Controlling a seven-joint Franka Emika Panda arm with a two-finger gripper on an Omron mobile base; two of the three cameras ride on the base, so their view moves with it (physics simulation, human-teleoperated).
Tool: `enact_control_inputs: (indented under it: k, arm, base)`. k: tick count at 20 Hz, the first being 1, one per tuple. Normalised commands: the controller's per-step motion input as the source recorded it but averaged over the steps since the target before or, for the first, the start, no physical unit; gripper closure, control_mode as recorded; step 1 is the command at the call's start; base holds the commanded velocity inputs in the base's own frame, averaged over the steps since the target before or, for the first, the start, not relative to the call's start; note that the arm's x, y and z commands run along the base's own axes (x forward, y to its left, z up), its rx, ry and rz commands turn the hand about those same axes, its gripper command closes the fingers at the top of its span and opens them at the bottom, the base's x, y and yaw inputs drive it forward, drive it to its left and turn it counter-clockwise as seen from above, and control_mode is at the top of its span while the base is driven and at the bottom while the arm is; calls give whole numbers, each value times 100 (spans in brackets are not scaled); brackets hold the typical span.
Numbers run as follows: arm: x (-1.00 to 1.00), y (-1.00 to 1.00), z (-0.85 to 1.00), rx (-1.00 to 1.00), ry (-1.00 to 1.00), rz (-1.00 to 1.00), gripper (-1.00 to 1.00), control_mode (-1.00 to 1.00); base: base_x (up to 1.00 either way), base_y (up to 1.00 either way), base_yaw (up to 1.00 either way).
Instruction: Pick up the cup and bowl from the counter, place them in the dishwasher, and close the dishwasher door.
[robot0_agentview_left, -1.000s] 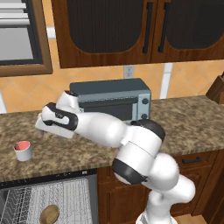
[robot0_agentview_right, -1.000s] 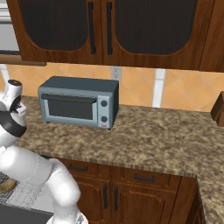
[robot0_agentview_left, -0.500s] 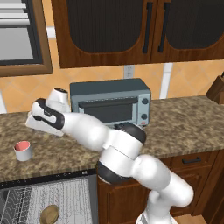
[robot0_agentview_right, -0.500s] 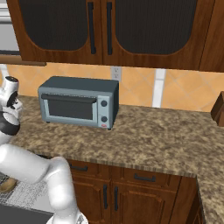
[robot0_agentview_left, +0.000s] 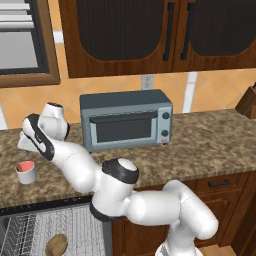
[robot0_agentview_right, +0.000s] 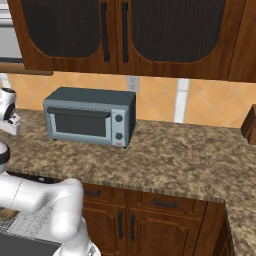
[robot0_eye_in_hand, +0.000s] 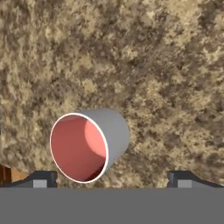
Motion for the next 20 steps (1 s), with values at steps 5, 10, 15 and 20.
enact_control_inputs:
  k: [5, 10, 15, 20]
  arm:
    - [0, 19, -20, -4, -9, 0, -100, -100]
    - [-2, 15, -28, -8, -5, 1, -100, -100]
    - [-2, 8, -50, -8, 0, 2, -100, -100]
    - [0, 13, -56, -7, 0, 1, -100, -100]
  base:
    - [0, 0, 0]
    - [0, 0, 0]
    - [0, 0, 0]
    - [0, 0, 0]
